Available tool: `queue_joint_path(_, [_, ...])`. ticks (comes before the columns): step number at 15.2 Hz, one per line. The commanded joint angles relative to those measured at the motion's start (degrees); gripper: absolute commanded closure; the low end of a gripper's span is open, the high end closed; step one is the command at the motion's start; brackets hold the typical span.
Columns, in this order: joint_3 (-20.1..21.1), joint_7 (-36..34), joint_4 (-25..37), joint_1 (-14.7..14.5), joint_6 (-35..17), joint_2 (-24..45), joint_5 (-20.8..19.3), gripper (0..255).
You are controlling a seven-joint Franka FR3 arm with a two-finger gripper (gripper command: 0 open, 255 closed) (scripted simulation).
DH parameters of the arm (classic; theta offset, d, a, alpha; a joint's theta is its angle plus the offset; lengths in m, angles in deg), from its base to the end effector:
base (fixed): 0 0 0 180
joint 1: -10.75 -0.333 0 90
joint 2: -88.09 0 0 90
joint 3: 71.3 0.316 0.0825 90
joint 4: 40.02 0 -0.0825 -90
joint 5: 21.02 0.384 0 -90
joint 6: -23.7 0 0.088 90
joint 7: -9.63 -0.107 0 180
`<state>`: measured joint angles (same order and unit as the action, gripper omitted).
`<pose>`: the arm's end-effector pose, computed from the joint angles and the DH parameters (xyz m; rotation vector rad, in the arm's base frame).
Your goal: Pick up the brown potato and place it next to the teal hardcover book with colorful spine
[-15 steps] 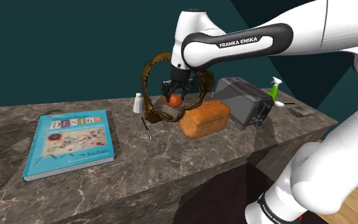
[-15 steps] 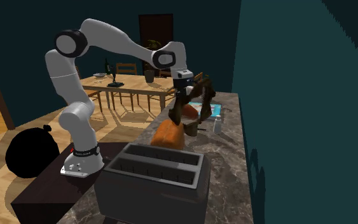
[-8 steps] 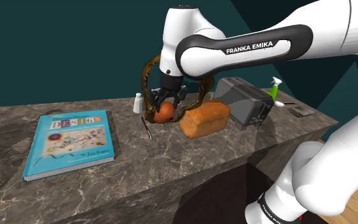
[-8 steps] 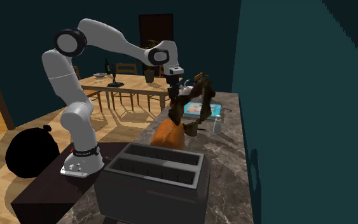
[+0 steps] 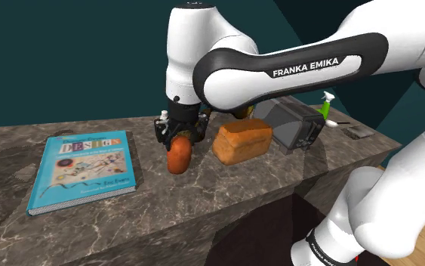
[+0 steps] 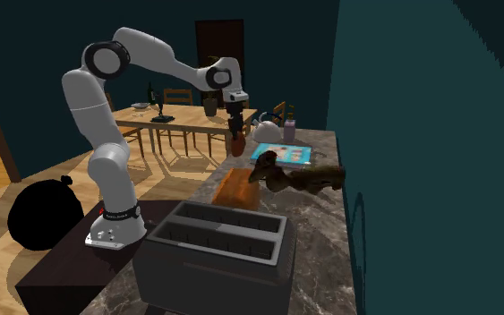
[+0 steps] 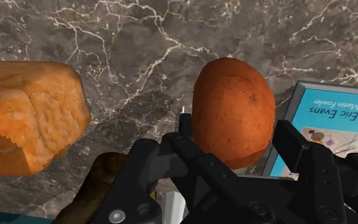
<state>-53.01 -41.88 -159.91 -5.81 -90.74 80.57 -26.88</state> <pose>0.4275 0.2958 0.4805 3.0338 -0.3839 0.1732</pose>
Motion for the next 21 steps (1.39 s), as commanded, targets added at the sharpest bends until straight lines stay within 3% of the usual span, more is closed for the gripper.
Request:
queue_joint_path(1, [1.5, -2.7, 1.2, -1.1, 0.8, 0.8, -0.1, 255])
queue_joint_path(21, [1.9, -6.7, -8.2, -1.0, -14.0, 6.9, -3.8, 255])
